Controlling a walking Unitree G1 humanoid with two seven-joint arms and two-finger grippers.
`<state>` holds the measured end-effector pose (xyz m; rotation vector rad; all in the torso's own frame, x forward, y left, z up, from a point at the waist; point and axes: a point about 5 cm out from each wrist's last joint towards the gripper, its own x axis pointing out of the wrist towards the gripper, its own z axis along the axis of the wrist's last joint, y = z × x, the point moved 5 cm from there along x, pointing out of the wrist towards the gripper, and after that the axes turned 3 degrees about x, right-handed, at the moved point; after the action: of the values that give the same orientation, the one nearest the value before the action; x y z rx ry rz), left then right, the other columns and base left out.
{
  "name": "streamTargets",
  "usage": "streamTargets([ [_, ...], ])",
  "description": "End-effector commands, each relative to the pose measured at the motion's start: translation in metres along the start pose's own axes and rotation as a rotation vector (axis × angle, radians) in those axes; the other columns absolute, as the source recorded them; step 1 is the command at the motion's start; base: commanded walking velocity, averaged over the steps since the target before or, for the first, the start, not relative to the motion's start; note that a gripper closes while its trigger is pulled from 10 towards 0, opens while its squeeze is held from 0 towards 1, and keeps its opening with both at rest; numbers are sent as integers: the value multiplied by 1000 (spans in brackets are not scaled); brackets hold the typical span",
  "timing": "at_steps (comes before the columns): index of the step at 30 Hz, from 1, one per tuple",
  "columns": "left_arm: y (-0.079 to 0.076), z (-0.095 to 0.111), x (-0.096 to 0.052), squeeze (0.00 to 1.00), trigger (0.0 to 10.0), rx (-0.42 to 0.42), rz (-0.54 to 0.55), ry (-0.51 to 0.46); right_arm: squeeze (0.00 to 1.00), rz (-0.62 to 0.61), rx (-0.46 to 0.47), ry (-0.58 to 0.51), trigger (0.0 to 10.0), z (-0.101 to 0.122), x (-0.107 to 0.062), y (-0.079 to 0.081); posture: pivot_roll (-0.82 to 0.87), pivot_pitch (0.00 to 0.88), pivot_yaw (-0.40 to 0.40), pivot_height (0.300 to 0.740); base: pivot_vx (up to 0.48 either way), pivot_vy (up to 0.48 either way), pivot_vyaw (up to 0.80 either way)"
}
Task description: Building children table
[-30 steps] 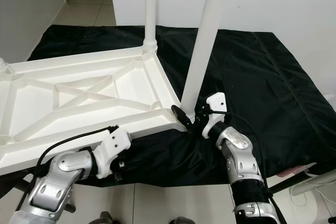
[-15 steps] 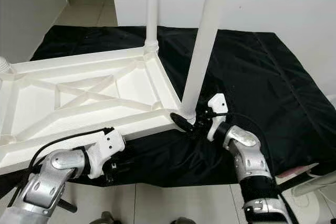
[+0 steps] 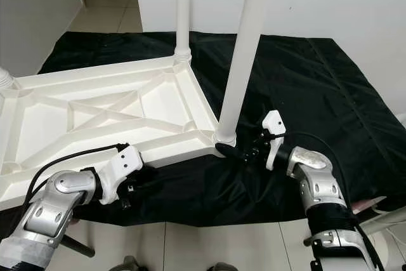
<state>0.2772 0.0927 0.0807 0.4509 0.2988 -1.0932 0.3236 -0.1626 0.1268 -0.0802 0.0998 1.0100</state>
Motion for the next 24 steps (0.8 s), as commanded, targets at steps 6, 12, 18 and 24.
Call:
streamTargets([
  [6, 31, -3, -10, 0, 10000, 27, 173, 24, 0, 139, 41, 43, 10000, -12, 1, 24, -23, 17, 36, 740, 0, 0, 0],
  [12, 33, -3, -10, 0, 10000, 35, 177, 25, 0, 170, 45, 52, 10000, -14, -1, 31, -23, 17, 36, 740, 0, 0, 0],
  [18, 26, 9, -7, 0, 10000, 49, 147, -20, 0, 113, 23, 51, 10000, -14, -2, 22, -23, 15, 39, 740, 0, 0, 0],
  [24, 3, 51, -5, 0, 10000, -45, 49, -208, 0, 15, 0, 4, 10000, -5, -3, 12, -18, 19, 26, 740, 0, 0, 0],
])
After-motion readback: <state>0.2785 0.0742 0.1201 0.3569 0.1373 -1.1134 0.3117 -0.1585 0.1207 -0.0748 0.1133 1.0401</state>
